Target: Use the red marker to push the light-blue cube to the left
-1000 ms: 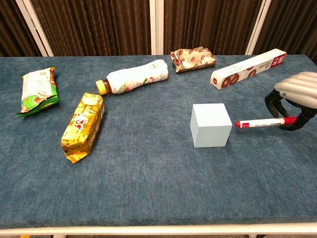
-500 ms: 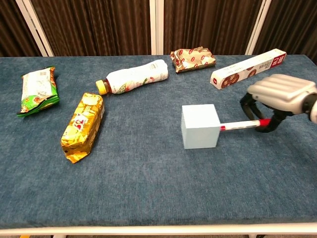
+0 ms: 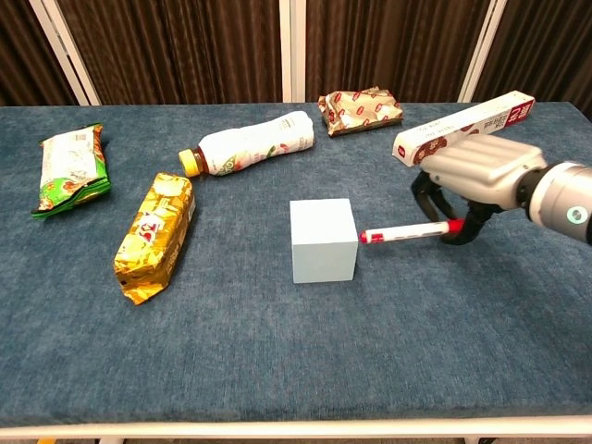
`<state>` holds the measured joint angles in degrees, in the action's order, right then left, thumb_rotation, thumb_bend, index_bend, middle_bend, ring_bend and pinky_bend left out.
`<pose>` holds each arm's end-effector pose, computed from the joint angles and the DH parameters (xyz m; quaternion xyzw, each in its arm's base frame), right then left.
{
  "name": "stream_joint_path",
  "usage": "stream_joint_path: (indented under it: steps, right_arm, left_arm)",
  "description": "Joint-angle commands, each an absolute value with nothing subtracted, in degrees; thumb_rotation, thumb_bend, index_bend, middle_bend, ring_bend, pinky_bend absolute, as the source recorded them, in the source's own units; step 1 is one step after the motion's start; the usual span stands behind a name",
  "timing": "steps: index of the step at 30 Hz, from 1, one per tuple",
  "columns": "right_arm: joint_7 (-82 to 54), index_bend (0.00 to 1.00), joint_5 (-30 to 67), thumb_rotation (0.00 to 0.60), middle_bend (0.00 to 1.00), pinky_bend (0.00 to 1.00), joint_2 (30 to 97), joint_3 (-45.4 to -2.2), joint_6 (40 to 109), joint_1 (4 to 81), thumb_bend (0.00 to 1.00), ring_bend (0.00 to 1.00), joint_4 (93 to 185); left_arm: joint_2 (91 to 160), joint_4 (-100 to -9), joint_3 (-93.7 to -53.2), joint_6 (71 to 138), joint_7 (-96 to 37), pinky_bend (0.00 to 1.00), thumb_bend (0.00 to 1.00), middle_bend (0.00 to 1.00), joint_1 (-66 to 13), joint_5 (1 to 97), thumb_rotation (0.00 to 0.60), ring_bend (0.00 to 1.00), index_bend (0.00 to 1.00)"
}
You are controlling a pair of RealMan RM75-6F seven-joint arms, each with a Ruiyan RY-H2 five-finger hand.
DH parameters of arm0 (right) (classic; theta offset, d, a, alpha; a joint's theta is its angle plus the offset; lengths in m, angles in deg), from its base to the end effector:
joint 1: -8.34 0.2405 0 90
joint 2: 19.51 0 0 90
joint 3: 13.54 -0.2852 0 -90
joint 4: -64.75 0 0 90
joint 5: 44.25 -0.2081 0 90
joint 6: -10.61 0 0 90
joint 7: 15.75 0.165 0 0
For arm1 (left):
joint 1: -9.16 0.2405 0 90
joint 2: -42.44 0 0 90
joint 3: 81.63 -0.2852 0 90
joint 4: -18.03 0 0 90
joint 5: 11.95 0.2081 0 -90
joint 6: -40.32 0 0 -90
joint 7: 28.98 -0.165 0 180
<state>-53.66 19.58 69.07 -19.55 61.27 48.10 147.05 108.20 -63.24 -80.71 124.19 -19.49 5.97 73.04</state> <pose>-0.2066 -0.3613 -0.0386 0.8223 -0.2681 0.2335 0.4444 -0.3839 0.1886 0.1784 -0.5847 -0.4147 -0.3631 0.5952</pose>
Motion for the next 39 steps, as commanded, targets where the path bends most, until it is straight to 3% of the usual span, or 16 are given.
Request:
stream_joint_path:
  steps: [1, 10, 27, 33, 39]
  right_arm:
    - [-53.14, 0.63, 19.39, 0.600, 0.63, 0.93, 67.84, -18.86, 62.01, 47.50, 0.24, 0.83, 147.29]
    - [-52.91, 0.63, 19.01, 0.600, 0.63, 0.93, 69.31, -18.55, 61.78, 48.58, 0.25, 0.83, 147.89]
    - [-65.95, 0.63, 9.15, 0.600, 0.63, 0.93, 81.50, -22.71, 63.04, 57.85, 0.25, 0.83, 148.43]
    - [-65.48, 0.63, 7.68, 0.600, 0.63, 0.93, 77.68, -20.38, 64.96, 56.00, 0.25, 0.83, 148.98]
    - [-59.09, 0.63, 12.28, 0.600, 0.63, 0.93, 68.60, -17.10, 66.85, 51.75, 0.25, 0.83, 149.45]
  left_arm:
    - [108.25, -63.22, -80.78, 124.10, -19.48, 0.07, 0.00, 0.04, 5.91, 73.18, 0.600, 0.00, 0.06]
    - [108.03, -63.12, -80.92, 124.34, -19.33, 0.07, 0.00, 0.04, 6.21, 73.28, 0.600, 0.00, 0.06]
    - [106.63, -62.64, -80.79, 125.42, -17.95, 0.07, 0.00, 0.04, 7.83, 72.14, 0.600, 0.00, 0.06]
    - [106.79, -62.44, -80.82, 124.65, -17.95, 0.07, 0.00, 0.04, 7.50, 72.26, 0.600, 0.00, 0.06]
    - [107.46, -63.00, -81.28, 124.82, -18.87, 0.07, 0.00, 0.04, 7.32, 73.54, 0.600, 0.00, 0.06]
